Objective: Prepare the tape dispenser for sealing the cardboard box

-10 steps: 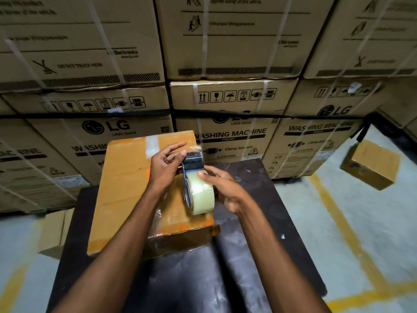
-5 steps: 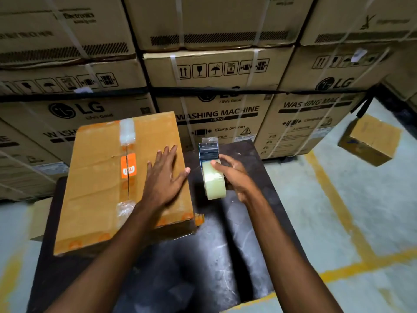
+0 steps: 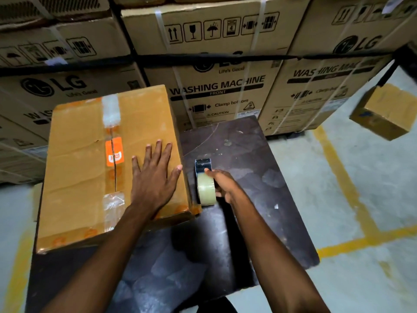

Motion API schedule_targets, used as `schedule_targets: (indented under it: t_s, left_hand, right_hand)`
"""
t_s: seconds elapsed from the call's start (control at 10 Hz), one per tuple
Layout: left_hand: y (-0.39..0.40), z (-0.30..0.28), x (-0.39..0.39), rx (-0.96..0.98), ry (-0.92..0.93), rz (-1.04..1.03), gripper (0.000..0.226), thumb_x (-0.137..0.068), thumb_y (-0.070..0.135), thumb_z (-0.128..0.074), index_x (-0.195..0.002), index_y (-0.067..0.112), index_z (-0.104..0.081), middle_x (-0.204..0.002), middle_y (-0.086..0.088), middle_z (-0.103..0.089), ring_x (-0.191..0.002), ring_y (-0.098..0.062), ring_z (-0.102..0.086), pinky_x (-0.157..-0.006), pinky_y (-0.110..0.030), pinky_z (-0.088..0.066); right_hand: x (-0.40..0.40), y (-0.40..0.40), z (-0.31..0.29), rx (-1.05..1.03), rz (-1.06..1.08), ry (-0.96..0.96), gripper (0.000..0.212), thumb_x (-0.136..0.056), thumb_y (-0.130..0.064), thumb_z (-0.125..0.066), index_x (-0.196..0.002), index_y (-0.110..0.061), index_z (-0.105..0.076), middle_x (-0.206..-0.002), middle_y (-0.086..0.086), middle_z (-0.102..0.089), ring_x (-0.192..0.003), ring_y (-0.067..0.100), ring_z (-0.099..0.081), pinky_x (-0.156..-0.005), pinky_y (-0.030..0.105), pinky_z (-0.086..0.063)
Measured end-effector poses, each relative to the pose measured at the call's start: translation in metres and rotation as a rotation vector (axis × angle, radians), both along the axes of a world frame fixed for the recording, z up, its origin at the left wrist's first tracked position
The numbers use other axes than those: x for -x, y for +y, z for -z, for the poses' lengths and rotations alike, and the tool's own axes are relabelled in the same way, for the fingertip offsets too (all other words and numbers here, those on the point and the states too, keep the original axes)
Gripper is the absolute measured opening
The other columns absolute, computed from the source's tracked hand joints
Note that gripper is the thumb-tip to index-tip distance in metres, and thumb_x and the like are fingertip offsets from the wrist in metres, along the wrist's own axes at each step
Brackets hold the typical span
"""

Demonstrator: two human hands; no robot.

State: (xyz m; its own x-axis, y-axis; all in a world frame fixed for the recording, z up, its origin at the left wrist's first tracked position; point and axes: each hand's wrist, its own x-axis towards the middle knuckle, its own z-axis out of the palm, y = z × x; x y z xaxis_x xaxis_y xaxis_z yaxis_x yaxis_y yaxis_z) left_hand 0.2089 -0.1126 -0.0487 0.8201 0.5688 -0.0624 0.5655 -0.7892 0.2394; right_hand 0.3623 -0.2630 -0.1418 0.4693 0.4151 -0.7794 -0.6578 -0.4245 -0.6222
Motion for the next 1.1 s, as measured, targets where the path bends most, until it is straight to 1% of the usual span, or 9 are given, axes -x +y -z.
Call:
schedule_targets:
  t_s: [0.1, 0.3, 0.4, 0.5, 0.6, 0.7, 0.9, 1.0, 1.1]
  left_hand:
    - [-0.001, 0.0, -0.001, -0.008, 0.002, 0.0, 0.071, -0.107, 0.064, -0.02, -0.169, 0.032, -0.008, -0.178, 0.0, -0.003, -0.165, -0.029, -0.002, -0.128, -0.065, -0.003]
    - [-0.002, 0.0, -0.001, -0.004, -0.012, -0.015, 0.069, -0.108, 0.061, -0.026, -0.169, 0.031, -0.012, -0.178, -0.001, -0.007, -0.165, -0.029, -0.004, -0.128, -0.065, -0.003]
    - [-0.002, 0.001, -0.001, -0.009, -0.009, -0.018, 0.069, -0.108, 0.06, -0.026, -0.169, 0.031, -0.012, -0.178, -0.001, -0.007, -0.165, -0.029, -0.004, -0.128, -0.064, -0.003]
    - [-0.001, 0.002, -0.001, -0.004, -0.005, -0.018, 0.069, -0.108, 0.061, -0.026, -0.169, 0.031, -0.012, -0.178, 0.0, -0.007, -0.165, -0.028, -0.004, -0.128, -0.064, -0.004]
    - [-0.001, 0.002, -0.001, -0.016, -0.002, -0.015, 0.069, -0.108, 0.061, -0.026, -0.169, 0.032, -0.012, -0.178, 0.0, -0.006, -0.165, -0.027, -0.004, -0.128, -0.064, -0.003]
    - [-0.002, 0.002, -0.001, -0.006, -0.003, -0.019, 0.069, -0.108, 0.062, -0.025, -0.169, 0.032, -0.011, -0.178, 0.001, -0.006, -0.165, -0.027, -0.004, -0.129, -0.063, -0.002]
    - [-0.006, -0.005, -0.001, -0.01, 0.024, -0.009, 0.069, -0.108, 0.059, -0.023, -0.169, 0.03, -0.009, -0.178, -0.001, -0.005, -0.165, -0.028, -0.004, -0.129, -0.064, -0.003]
    - [-0.005, -0.007, -0.001, 0.008, 0.014, -0.011, 0.071, -0.108, 0.058, -0.024, -0.17, 0.03, -0.003, -0.179, -0.001, -0.002, -0.165, -0.029, -0.002, -0.129, -0.064, -0.002]
    - [0.004, -0.023, 0.005, 0.019, -0.004, -0.04, 0.075, -0.108, 0.058, -0.029, -0.169, 0.029, 0.005, -0.179, -0.001, 0.005, -0.165, -0.028, 0.002, -0.128, -0.063, 0.0]
  right_hand:
    - [-0.005, 0.001, 0.011, 0.0, 0.028, 0.036, 0.036, -0.092, -0.039, -0.074, -0.114, -0.011, -0.071, -0.095, 0.014, -0.066, -0.087, 0.027, -0.056, -0.062, 0.03, -0.044]
    - [-0.007, 0.009, 0.009, 0.009, 0.002, 0.019, 0.03, -0.092, -0.041, -0.074, -0.102, -0.014, -0.066, -0.088, 0.012, -0.064, -0.069, 0.023, -0.058, -0.059, 0.03, -0.044]
    - [-0.007, 0.011, 0.01, 0.002, 0.02, 0.01, 0.035, -0.093, -0.045, -0.073, -0.106, -0.014, -0.064, -0.095, 0.013, -0.066, -0.083, 0.026, -0.062, -0.07, 0.036, -0.05]
    - [-0.008, 0.015, 0.01, -0.02, 0.05, -0.029, 0.046, -0.094, -0.053, -0.07, -0.111, -0.016, -0.049, -0.101, 0.011, -0.066, -0.086, 0.025, -0.064, -0.071, 0.038, -0.054]
    - [-0.006, 0.016, 0.008, 0.007, 0.031, -0.084, 0.06, -0.091, -0.06, -0.069, -0.123, -0.015, -0.045, -0.119, 0.01, -0.064, -0.106, 0.024, -0.065, -0.089, 0.041, -0.056]
    - [0.004, 0.013, -0.003, 0.077, -0.083, -0.231, 0.077, -0.097, -0.063, -0.059, -0.152, -0.016, -0.034, -0.155, 0.01, -0.05, -0.141, 0.029, -0.05, -0.119, 0.047, -0.041]
    - [0.023, 0.004, -0.027, 0.169, -0.255, -0.522, 0.07, -0.105, -0.058, -0.042, -0.162, -0.021, -0.023, -0.165, 0.017, -0.041, -0.147, 0.039, -0.044, -0.116, 0.048, -0.037]
    - [0.027, 0.002, -0.042, 0.192, -0.343, -0.673, 0.075, -0.105, -0.057, -0.043, -0.167, -0.024, -0.015, -0.174, 0.013, -0.024, -0.158, 0.038, -0.027, -0.125, 0.052, -0.026]
    - [0.02, 0.003, -0.08, 0.19, -0.487, -0.924, 0.083, -0.103, -0.058, -0.044, -0.168, -0.032, 0.001, -0.178, 0.008, 0.005, -0.163, 0.038, 0.002, -0.127, 0.062, -0.009]
